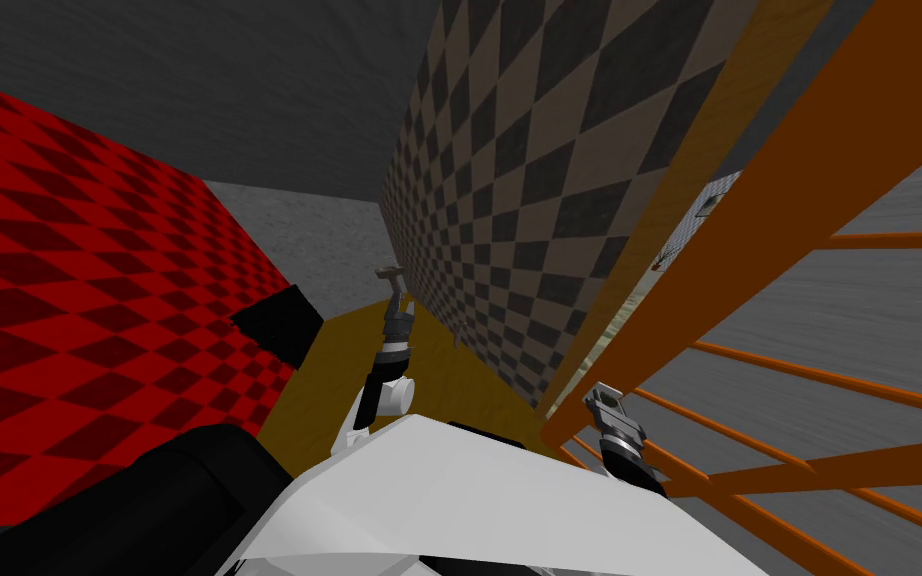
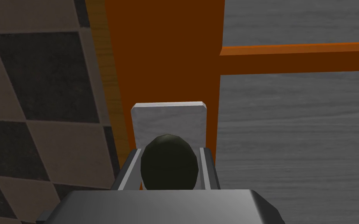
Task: Pull the door open
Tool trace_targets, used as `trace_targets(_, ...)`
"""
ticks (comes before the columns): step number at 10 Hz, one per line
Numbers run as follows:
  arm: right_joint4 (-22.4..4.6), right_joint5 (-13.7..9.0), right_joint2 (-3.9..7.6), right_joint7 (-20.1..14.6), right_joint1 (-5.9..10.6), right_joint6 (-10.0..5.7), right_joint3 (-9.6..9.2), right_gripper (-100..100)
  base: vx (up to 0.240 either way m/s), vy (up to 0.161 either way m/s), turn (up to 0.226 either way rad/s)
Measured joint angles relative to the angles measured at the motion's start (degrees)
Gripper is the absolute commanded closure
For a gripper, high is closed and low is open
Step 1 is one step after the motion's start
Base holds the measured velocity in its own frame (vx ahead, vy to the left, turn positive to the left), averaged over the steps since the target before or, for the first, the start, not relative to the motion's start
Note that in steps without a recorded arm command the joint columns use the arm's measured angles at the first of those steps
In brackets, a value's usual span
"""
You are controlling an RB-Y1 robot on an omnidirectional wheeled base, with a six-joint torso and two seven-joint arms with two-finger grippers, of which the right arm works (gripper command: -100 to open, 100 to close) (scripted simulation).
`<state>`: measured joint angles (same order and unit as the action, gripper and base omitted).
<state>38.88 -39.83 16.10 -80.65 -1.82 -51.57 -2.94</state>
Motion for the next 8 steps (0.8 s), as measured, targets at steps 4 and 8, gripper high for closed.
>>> trace_targets(4, 1.43, 1.18, 1.14, -1.68, -0.88, 0.34, -2.16, 100, -0.222, 0.001, 0.075)
trace_targets(8, 2.09, 3.1, 2.37, -4.7, -1.23, 0.43, -5.78, 100, -0.243, -0.023, 0.09)
